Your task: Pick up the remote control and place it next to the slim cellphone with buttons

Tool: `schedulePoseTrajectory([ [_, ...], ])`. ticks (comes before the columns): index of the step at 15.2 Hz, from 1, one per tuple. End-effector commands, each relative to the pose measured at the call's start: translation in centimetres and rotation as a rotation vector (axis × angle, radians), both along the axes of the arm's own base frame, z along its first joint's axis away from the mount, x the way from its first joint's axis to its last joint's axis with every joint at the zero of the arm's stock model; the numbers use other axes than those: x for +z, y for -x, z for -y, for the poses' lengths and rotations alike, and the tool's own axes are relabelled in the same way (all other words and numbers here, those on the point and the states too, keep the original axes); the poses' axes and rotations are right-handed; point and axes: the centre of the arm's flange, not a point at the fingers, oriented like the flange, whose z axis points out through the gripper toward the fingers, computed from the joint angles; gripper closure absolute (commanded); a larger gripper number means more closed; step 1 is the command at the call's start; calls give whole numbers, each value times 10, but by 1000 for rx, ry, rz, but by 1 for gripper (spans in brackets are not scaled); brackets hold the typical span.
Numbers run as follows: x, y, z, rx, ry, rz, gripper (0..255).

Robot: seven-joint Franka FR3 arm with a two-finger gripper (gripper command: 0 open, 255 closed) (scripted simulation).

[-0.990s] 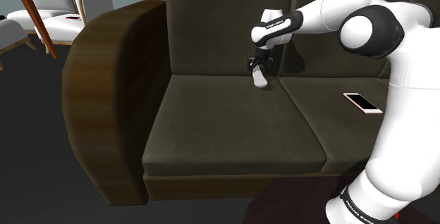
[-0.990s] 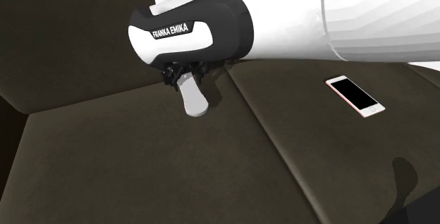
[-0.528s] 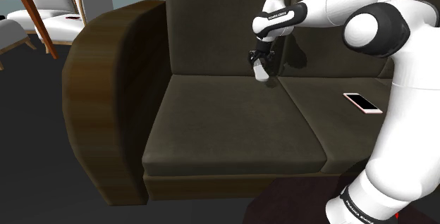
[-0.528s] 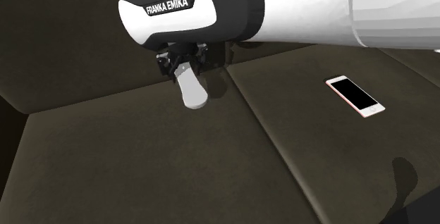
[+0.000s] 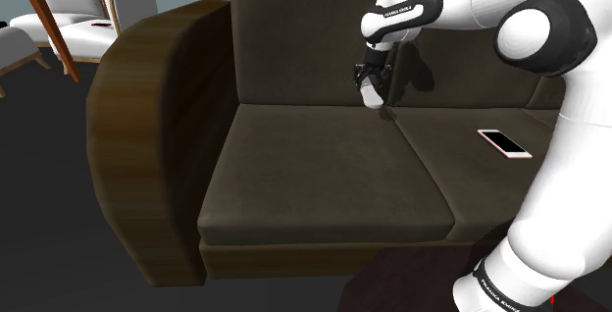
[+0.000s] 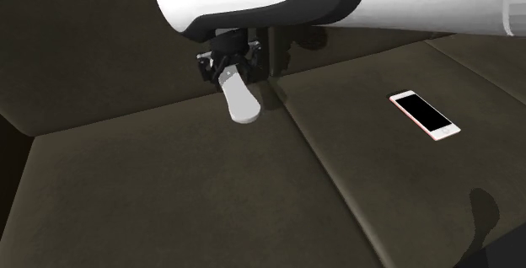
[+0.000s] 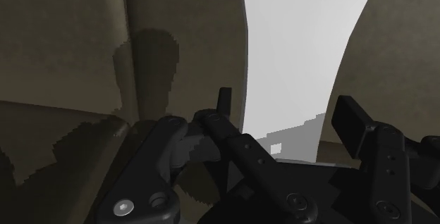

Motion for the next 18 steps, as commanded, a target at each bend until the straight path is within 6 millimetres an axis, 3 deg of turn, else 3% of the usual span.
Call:
schedulePoseTrajectory([
  [1,0,23,8,0,0,1,255],
  [18,6,233,89,0,0,1,255],
])
